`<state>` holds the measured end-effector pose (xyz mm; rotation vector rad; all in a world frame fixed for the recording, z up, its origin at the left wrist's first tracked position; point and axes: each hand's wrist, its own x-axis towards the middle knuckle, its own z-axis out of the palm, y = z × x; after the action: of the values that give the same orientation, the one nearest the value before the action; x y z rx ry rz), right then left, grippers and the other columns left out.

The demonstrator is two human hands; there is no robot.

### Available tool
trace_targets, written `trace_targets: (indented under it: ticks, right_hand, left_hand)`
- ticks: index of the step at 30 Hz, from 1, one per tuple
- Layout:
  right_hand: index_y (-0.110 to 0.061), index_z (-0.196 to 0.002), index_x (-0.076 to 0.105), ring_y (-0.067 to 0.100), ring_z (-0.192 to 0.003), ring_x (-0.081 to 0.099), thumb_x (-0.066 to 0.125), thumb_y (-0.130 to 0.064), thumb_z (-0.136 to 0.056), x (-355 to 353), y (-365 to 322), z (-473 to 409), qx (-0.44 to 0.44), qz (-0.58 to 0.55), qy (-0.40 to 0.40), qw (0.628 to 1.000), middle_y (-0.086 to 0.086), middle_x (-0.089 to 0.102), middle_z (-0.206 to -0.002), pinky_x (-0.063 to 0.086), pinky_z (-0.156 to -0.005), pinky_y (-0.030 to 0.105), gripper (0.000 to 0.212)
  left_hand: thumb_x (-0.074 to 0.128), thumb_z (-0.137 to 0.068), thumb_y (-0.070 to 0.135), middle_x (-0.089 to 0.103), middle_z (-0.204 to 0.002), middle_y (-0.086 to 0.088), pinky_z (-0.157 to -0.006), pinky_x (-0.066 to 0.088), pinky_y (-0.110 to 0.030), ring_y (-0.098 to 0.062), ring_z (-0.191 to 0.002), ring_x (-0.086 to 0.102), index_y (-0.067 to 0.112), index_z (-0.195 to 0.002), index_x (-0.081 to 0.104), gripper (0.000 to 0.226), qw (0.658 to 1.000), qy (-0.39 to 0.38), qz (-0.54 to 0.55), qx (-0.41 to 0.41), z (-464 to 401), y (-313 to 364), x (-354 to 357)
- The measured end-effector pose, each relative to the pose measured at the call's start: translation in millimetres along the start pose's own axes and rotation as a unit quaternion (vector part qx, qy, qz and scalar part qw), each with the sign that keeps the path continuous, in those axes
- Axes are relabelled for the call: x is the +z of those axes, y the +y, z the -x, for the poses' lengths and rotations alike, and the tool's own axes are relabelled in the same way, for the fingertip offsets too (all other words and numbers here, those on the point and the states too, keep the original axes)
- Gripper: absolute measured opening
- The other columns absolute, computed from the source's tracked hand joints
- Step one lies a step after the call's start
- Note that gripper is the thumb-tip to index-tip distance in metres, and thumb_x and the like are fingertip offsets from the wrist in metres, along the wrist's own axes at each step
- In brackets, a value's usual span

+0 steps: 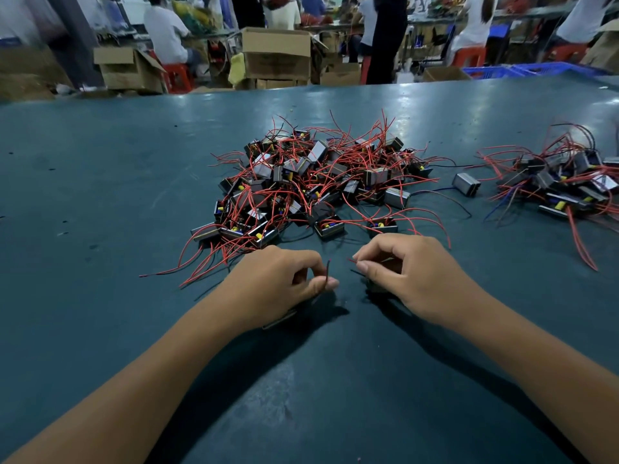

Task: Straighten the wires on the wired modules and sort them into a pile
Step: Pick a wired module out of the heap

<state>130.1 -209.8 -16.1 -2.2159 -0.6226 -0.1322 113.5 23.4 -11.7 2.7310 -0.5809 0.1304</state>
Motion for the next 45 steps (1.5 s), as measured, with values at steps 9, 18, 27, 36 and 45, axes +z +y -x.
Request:
trace_targets:
  ticks: [9,18,27,36,45]
  right_hand:
    - [-0.02,-0.084,0.068,0.007,-0.072,0.066,0.071,-0.013,-0.089,4,0,3,0.004,-0.026,-0.011,1.0,-0.009,0.07,-0.077,0.051,-0.069,0.02,0.009]
    - [-0.023,-0.085,0.068,0.006,-0.068,0.062,0.071,-0.012,-0.088,12,-3,6,-0.007,-0.044,0.025,0.999,-0.01,0.068,-0.075,0.044,-0.064,0.011,0.011]
    - [-0.026,-0.084,0.074,-0.002,-0.074,0.064,0.074,-0.017,-0.088,17,-8,9,-0.001,-0.056,0.075,0.996,-0.02,0.07,-0.078,0.042,-0.067,0.007,0.01]
    - [-0.03,-0.081,0.073,-0.001,-0.067,0.062,0.074,-0.019,-0.088,18,-8,12,-0.002,-0.064,0.088,0.994,-0.019,0.069,-0.073,0.04,-0.061,0.007,0.013]
    - [-0.025,-0.085,0.074,0.007,-0.072,0.064,0.071,-0.017,-0.09,19,-8,13,-0.02,-0.068,0.061,0.996,-0.011,0.069,-0.075,0.045,-0.064,0.012,0.009]
  left_hand:
    - [0.054,-0.101,0.038,0.061,-0.071,0.014,-0.062,0.043,-0.032,-0.005,-0.063,0.049,0.025,-0.1,0.069,0.02,0.994,0.034,0.096,0.024,1,9,9]
    - [0.048,-0.073,0.086,0.037,-0.058,0.01,-0.054,0.026,-0.027,-0.004,-0.055,0.042,0.033,-0.099,0.056,0.059,0.997,0.023,0.07,0.002,6,15,7]
    - [0.015,-0.094,0.071,0.053,-0.066,0.006,-0.059,0.039,-0.035,-0.009,-0.064,0.051,0.031,-0.093,0.053,0.055,0.999,0.022,0.02,0.014,5,18,12]
    - [0.046,-0.101,0.04,0.058,-0.067,0.011,-0.057,0.034,-0.031,-0.005,-0.059,0.05,0.029,-0.101,0.063,0.02,0.998,0.051,0.046,0.006,2,17,19]
    - [0.061,-0.098,0.035,0.056,-0.065,0.004,-0.057,0.047,-0.04,-0.016,-0.059,0.052,0.03,-0.1,0.061,0.005,0.979,0.104,0.174,0.032,0,16,21]
